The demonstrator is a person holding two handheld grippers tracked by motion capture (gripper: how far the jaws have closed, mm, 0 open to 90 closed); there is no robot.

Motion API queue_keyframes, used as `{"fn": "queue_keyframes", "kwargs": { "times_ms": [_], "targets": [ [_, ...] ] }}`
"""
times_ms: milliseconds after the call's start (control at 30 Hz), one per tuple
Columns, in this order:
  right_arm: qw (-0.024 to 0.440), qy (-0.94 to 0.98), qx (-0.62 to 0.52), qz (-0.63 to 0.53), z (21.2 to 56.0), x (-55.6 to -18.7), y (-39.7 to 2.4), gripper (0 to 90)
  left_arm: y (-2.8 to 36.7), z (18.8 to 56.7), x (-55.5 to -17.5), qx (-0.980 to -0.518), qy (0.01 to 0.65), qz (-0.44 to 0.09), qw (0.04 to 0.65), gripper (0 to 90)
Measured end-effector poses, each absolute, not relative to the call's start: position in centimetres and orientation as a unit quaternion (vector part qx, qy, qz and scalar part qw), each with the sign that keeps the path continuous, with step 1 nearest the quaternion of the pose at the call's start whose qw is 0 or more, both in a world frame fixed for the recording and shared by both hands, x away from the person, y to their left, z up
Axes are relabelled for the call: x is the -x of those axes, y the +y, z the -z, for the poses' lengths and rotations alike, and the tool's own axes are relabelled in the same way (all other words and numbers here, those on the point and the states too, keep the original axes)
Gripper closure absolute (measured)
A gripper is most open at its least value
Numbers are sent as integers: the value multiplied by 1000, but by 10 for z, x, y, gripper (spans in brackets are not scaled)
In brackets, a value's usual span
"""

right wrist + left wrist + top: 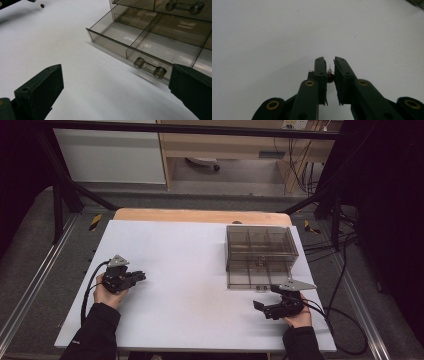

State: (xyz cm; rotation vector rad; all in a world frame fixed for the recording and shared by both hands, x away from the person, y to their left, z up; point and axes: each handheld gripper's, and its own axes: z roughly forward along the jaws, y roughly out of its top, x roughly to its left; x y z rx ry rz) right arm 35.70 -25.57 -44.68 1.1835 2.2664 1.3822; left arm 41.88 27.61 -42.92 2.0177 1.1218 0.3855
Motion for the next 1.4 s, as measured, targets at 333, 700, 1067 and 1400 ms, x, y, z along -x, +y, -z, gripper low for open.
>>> {"fn": "queue_keyframes", "kwargs": {
  "times_ms": [333, 700, 1067, 1400],
  "targets": [
    [118, 774, -404, -473, 447, -357, -256, 4, 263, 427, -415, -802, 428, -147, 389, 798],
    [118, 775, -404, -472, 447, -357, -256, 4, 253, 425, -412, -805, 424, -141, 390, 798],
    [117, 776, -403, -471, 447, -357, -256, 4, 238, 423, -407, -813, 408, -138, 391, 798],
    [116, 775, -404, -471, 447, -357, -256, 4, 218, 422, -402, -819, 396, -124, 397, 799]
  ]
}}
